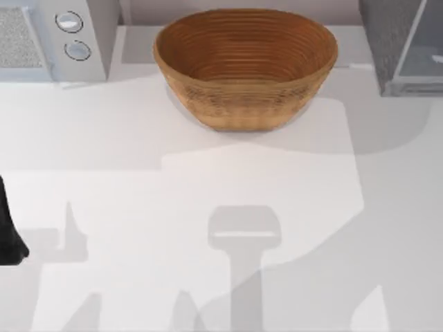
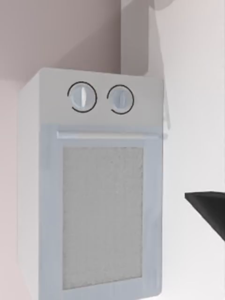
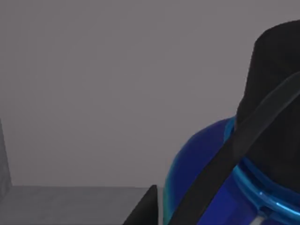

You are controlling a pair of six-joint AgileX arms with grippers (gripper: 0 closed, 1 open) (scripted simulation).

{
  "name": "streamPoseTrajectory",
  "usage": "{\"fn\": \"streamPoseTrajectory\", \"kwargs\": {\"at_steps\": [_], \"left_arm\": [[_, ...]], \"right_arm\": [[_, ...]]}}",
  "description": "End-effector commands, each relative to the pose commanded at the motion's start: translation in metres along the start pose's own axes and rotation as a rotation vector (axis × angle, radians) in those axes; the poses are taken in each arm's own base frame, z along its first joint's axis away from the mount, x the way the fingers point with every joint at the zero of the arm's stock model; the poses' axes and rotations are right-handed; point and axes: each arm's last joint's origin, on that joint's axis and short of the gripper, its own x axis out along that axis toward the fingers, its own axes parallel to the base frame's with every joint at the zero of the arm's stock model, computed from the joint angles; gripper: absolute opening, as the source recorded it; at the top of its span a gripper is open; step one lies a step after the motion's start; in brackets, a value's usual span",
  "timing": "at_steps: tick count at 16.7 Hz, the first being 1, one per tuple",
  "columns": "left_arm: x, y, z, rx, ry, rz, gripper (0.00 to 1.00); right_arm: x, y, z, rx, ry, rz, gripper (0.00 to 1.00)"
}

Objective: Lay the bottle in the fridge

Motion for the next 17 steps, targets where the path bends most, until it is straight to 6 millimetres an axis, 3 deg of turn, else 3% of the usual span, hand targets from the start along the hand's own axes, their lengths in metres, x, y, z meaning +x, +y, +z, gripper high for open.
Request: {"fn": "streamPoseTrajectory", "kwargs": {"at_steps": [3,8,17], "left_arm": [[0.0,0.0,0.0,0.0,0.0,0.0,1.0],[0.0,0.0,0.0,0.0,0.0,0.0,1.0],[0.0,0.0,0.0,0.0,0.0,0.0,1.0]], "right_arm": [[0.017,0.003,-0.008,0.009,0.03,-0.001,0.01],[0.02,0.004,-0.009,0.009,0.031,-0.001,0.01],[0.02,0.004,-0.009,0.009,0.031,-0.001,0.68]]}}
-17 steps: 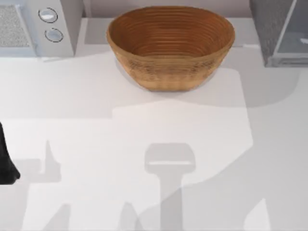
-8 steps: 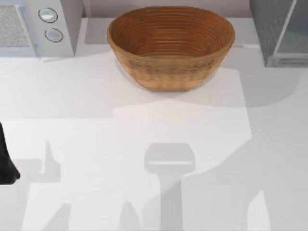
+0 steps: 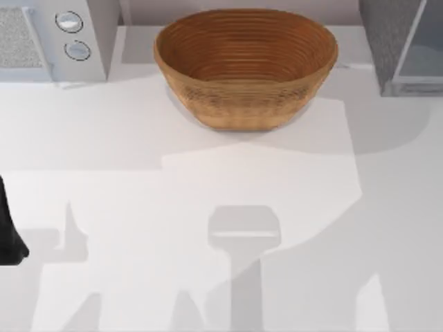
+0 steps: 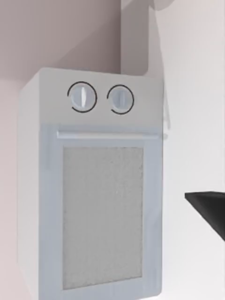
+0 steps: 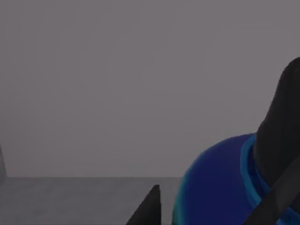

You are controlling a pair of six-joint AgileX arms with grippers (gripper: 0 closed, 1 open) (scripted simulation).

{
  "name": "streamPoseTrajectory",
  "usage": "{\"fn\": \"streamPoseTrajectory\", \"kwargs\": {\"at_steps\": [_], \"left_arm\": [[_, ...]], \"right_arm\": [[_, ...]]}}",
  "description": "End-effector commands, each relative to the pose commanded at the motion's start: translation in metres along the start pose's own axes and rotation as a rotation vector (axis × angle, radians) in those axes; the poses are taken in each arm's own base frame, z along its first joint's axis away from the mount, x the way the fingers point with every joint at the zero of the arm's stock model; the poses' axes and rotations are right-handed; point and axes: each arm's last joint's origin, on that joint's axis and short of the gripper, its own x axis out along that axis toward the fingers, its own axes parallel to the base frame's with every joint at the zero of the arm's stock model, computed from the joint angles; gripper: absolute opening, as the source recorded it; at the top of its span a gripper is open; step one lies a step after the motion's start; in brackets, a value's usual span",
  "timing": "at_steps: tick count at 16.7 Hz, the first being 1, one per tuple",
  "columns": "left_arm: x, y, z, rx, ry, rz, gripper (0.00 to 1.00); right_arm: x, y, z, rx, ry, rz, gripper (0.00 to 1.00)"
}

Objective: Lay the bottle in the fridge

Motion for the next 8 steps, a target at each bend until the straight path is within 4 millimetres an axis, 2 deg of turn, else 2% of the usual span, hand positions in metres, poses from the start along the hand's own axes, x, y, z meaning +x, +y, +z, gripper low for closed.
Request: {"fn": "streamPoseTrajectory", "kwargs": {"at_steps": [4,8], "left_arm": [[0.0,0.0,0.0,0.0,0.0,0.0,1.0],[0.0,0.0,0.0,0.0,0.0,0.0,1.0]], "right_arm": [[0.0,0.0,0.0,0.0,0.0,0.0,0.98],[0.0,0.0,0.0,0.0,0.0,0.0,1.0]]}}
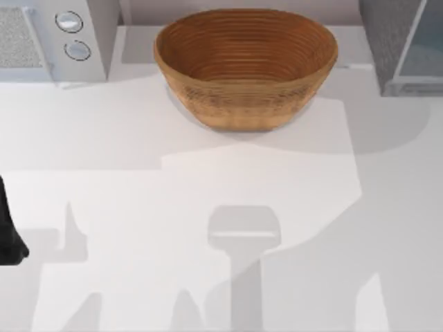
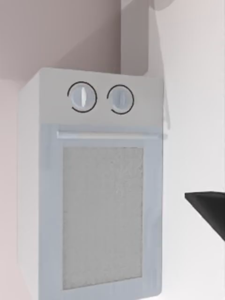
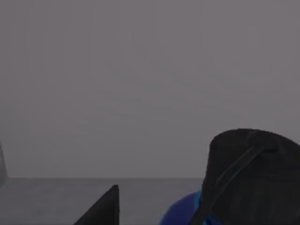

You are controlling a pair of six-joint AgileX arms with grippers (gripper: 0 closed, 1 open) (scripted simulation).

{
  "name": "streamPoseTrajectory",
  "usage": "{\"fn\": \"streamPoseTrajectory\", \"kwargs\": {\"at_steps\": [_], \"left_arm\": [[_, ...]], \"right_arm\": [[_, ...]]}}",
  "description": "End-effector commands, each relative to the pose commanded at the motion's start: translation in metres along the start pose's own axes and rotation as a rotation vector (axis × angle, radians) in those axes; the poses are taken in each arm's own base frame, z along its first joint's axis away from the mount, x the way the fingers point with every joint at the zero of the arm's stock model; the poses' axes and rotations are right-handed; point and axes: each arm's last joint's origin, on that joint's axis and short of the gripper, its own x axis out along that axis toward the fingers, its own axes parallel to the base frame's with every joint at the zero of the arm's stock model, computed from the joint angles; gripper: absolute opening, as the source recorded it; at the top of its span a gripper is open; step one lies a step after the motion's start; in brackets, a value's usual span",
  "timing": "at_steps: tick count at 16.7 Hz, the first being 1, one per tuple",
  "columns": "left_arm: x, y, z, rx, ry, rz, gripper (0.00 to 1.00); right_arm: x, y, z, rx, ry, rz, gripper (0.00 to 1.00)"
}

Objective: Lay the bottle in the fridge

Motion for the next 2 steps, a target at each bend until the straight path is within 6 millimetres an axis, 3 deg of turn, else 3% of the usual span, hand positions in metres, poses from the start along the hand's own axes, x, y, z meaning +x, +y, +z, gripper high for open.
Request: {"fn": "streamPoseTrajectory", "kwargs": {"at_steps": [2], "left_arm": [[0.0,0.0,0.0,0.0,0.0,0.0,1.0]], "right_arm": [[0.0,0.0,0.0,0.0,0.0,0.0,1.0]]}}
